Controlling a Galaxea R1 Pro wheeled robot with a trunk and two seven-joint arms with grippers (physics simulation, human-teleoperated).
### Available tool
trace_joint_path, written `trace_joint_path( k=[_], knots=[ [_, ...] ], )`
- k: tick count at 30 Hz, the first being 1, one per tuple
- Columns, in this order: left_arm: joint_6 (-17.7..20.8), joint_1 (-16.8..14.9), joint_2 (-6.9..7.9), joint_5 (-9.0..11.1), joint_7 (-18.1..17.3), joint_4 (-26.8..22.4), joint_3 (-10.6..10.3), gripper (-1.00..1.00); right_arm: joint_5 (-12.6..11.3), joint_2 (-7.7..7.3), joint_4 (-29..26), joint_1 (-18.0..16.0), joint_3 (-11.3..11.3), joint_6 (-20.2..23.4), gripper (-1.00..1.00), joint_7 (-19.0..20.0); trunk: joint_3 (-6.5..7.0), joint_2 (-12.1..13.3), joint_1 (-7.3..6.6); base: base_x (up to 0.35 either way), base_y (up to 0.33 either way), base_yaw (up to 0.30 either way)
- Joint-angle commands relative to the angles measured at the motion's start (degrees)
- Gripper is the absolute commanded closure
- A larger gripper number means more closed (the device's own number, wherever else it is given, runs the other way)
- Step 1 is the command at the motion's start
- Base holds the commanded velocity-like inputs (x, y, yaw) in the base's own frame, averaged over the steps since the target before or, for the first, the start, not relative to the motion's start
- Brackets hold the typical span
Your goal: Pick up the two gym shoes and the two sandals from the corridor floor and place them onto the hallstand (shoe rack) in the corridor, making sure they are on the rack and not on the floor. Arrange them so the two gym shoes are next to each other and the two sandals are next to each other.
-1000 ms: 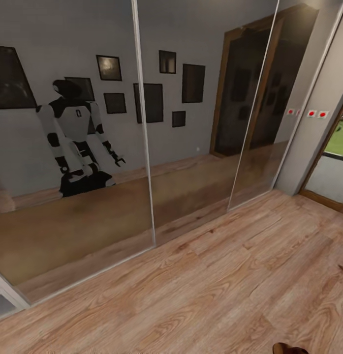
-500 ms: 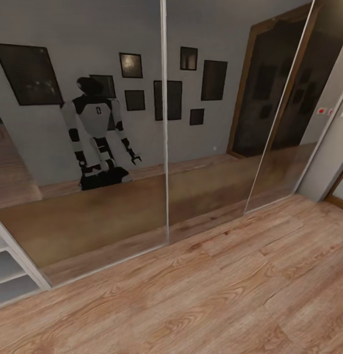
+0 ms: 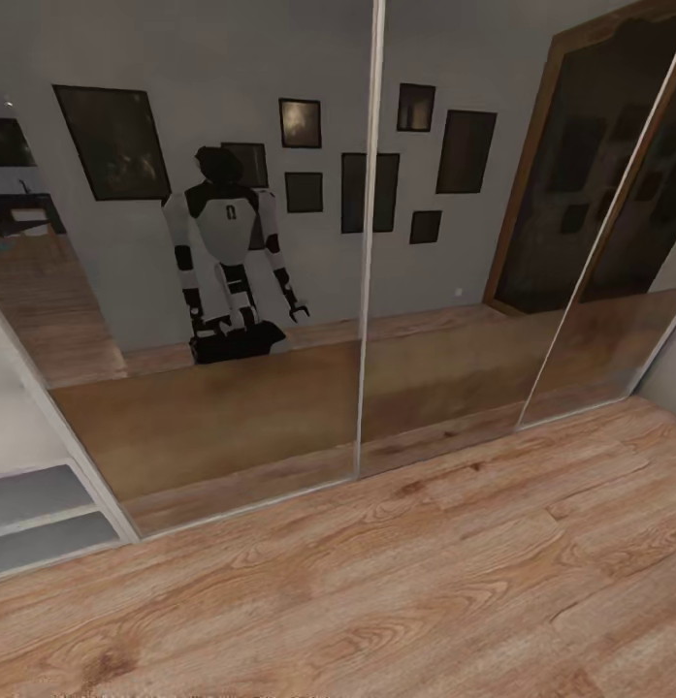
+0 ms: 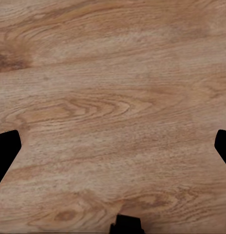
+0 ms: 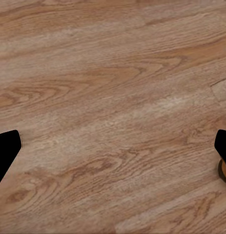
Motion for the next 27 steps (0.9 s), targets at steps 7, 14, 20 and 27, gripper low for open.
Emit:
trace_joint_path(
  k=[7, 14, 20, 27],
  knots=[
    [-0.19, -0.05, -0.03, 0.13, -0.03, 0.07, 0.07, -1.00, 0.04, 0.01, 0.02, -0.02, -0.06, -0.17, -1.00, -0.04, -0.40, -0.03, 0.00, 0.000, 0.000, 0.230],
    [-0.16, -0.05, -0.02, 0.13, 0.04, 0.09, 0.16, -1.00, 0.04, 0.01, 0.04, -0.02, -0.06, -0.16, -1.00, -0.04, -0.76, -0.03, 0.00, 0.000, 0.000, 0.230],
    [-0.12, -0.05, 0.12, 0.18, 0.06, 0.08, 0.21, -1.00, 0.04, 0.01, 0.04, -0.02, -0.06, -0.17, -1.00, -0.02, -1.06, -0.03, 0.00, 0.000, 0.000, 0.230],
    [-0.11, -0.05, 0.10, 0.21, 0.06, 0.10, 0.22, -1.00, 0.04, 0.01, 0.05, -0.02, -0.06, -0.17, -1.00, -0.02, -1.41, -0.03, 0.00, 0.000, 0.000, 0.229]
  ],
)
